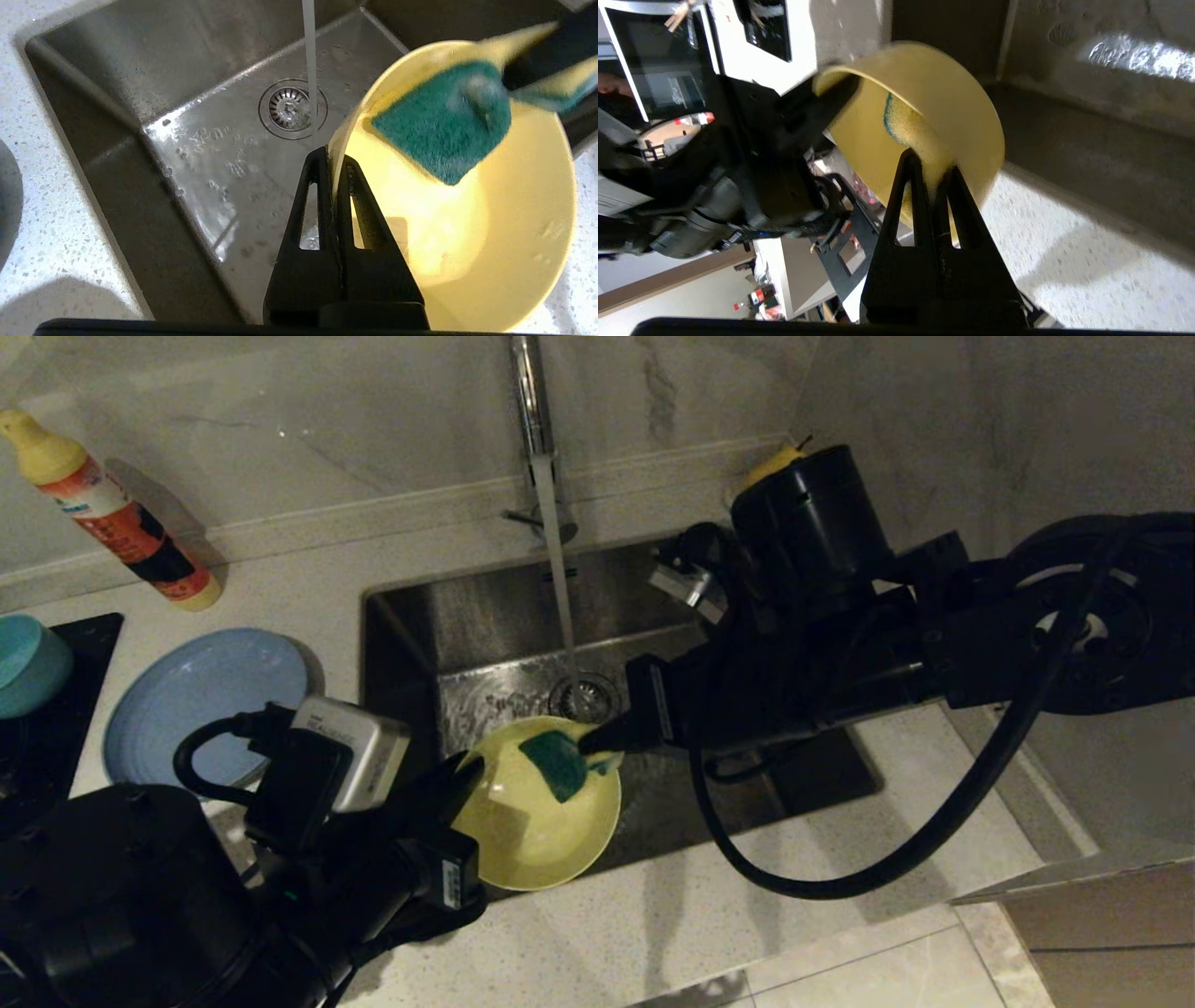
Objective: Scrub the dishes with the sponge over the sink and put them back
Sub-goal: Wipe the bowl
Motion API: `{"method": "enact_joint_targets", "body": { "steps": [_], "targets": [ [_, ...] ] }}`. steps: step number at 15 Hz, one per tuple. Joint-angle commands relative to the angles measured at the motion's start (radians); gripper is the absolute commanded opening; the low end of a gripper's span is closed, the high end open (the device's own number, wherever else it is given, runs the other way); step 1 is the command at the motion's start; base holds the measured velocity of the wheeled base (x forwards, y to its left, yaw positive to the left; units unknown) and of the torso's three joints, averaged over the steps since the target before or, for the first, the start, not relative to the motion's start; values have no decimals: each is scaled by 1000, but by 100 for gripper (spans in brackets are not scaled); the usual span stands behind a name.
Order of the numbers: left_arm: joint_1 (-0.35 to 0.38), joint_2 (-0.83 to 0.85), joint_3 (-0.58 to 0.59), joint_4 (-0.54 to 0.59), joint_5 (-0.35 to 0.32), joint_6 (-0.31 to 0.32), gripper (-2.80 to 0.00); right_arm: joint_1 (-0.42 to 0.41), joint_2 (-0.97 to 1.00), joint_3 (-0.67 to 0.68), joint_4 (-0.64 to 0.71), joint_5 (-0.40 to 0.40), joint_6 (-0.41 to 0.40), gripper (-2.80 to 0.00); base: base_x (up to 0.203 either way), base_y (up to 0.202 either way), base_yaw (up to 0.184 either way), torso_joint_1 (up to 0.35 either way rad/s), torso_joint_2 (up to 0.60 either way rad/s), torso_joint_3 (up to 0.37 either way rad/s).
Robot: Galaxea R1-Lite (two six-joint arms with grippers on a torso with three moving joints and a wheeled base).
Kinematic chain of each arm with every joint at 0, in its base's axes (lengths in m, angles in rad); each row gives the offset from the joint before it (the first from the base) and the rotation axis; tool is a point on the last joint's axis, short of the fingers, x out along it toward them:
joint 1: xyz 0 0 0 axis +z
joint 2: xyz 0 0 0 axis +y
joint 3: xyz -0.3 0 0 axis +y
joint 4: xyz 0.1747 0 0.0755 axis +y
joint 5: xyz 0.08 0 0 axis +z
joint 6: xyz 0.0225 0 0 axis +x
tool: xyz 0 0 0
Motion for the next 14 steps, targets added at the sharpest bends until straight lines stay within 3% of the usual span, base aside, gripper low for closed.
{"method": "enact_joint_targets", "body": {
  "steps": [1,8,12,14],
  "targets": [
    [0,-2,2,-5,3,2,-280,0,6,-13,1,0,1,-280,0,0,0,0,0,0],
    [9,26,-9,-5,13,-14,-280,35,-114,98,10,3,-1,-280,0,0,0,0,0,0],
    [76,35,-29,7,21,-52,-280,61,-221,224,0,3,-3,-280,0,0,0,0,0,0],
    [137,85,-48,13,21,-119,-280,49,-294,230,3,4,-2,-280,0,0,0,0,0,0]
  ]
}}
